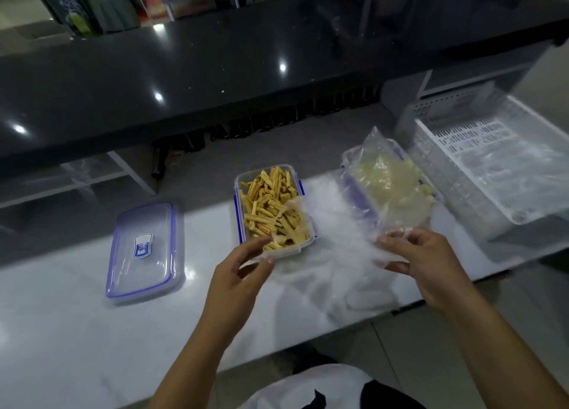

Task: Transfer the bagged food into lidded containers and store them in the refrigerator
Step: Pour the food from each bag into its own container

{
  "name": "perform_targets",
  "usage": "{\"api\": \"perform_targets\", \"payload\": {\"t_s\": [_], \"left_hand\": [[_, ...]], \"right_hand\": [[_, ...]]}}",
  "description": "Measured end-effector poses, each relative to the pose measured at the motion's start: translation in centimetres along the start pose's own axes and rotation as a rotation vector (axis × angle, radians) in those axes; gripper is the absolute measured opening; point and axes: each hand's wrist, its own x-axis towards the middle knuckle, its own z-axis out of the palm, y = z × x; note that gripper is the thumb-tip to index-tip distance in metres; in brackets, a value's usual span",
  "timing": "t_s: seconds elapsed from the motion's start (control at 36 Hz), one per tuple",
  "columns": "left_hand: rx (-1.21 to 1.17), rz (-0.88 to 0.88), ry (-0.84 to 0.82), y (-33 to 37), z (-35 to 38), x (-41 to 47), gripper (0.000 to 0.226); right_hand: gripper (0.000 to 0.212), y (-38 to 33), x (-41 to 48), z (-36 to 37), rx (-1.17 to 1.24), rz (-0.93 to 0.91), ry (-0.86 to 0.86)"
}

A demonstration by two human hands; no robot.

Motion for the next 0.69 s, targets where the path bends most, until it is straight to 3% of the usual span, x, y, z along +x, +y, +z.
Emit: {"api": "perform_targets", "payload": {"t_s": [0.08,0.22,0.39,0.53,0.64,0.69], "left_hand": [[0.024,0.031,-0.048,0.9,-0.1,-1.1,0.034],[0.073,0.110,-0.268,2.4,1.6,-3.2,0.054],[-0.215,0.043,-0.444,3.6,6.8,-4.0,0.045],[-0.333,0.039,-0.405,5.0,11.7,-5.6,0.034],[-0.338,0.070,-0.411,5.4,12.8,-5.6,0.042],[-0.323,0.083,-0.399,6.6,14.6,-5.0,0.046]], "right_hand": [[0.004,-0.8,-2.7,-0.8,-0.080,-0.053,-0.043],[0.010,-2.9,-7.8,-2.9,-0.296,-0.109,-0.092],[0.037,-5.5,-12.9,-5.8,-0.435,-0.181,-0.126],[0.027,-6.7,-13.9,-9.2,-0.416,-0.248,0.115],[0.070,-6.8,-13.2,-10.1,-0.443,-0.367,0.133],[0.069,-7.2,-11.7,-11.7,-0.482,-0.402,0.107]]}}
